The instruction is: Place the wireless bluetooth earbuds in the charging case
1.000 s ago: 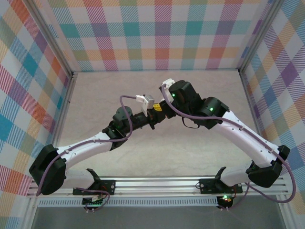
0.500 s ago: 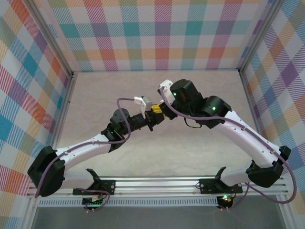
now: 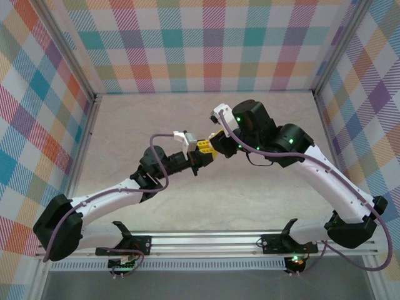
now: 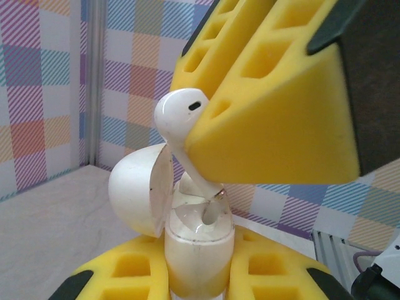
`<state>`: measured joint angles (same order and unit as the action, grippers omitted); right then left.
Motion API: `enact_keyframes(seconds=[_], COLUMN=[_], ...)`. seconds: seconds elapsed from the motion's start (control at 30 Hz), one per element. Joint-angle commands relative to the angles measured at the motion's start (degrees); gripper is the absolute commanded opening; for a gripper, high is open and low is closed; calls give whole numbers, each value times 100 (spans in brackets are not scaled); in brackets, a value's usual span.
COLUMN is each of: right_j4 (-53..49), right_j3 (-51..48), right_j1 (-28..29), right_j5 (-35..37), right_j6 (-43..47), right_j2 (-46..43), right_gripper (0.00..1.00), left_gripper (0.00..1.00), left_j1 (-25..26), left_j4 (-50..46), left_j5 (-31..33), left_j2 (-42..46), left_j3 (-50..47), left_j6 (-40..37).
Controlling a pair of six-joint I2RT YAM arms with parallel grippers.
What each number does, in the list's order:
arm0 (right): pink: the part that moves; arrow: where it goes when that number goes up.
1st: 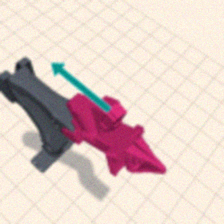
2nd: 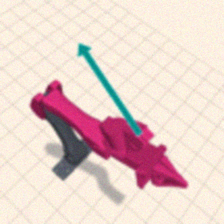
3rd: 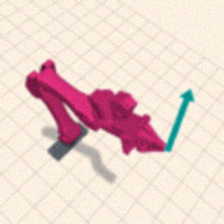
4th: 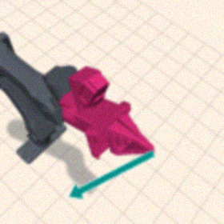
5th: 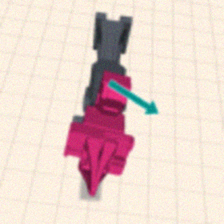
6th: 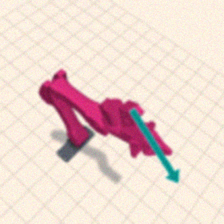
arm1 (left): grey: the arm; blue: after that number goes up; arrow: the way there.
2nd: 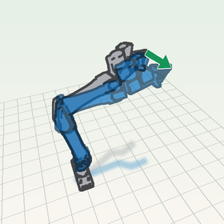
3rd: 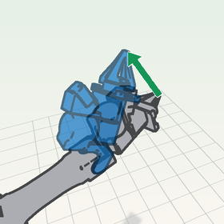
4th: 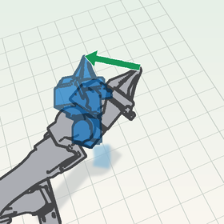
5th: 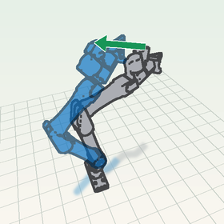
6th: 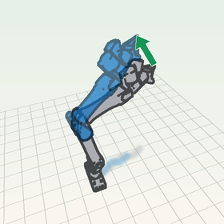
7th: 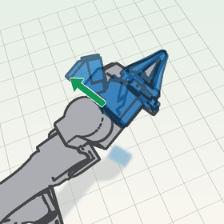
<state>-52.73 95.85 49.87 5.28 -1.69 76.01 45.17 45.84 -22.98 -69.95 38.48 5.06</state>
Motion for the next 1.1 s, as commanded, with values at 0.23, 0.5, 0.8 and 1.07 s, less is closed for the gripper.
enact_keyframes(seconds=[0.23, 0.5, 0.8, 1.07], right_j4=[-53, 140, 429, 500], right_j3=[-74, -414, -806, -996], right_j1=[-14, -12, -13, -21], right_j5=[-9, 102, 202, 75], right_j6=[45, 143, 257, 328], right_j2=[-84, -147, -236, -316], right_gripper=[21, 21, 21, 21], left_gripper=[0, 0, 0, 0], left_j1=[-44, -48, -56, -59], left_j4=[234, 203, 377, 305], left_j5=[-277, -150, -105, 41], left_j2=[133, 76, 7, 95], left_j3=[45, 233, 361, 369], left_j6=[-34, 241, 557, 564])
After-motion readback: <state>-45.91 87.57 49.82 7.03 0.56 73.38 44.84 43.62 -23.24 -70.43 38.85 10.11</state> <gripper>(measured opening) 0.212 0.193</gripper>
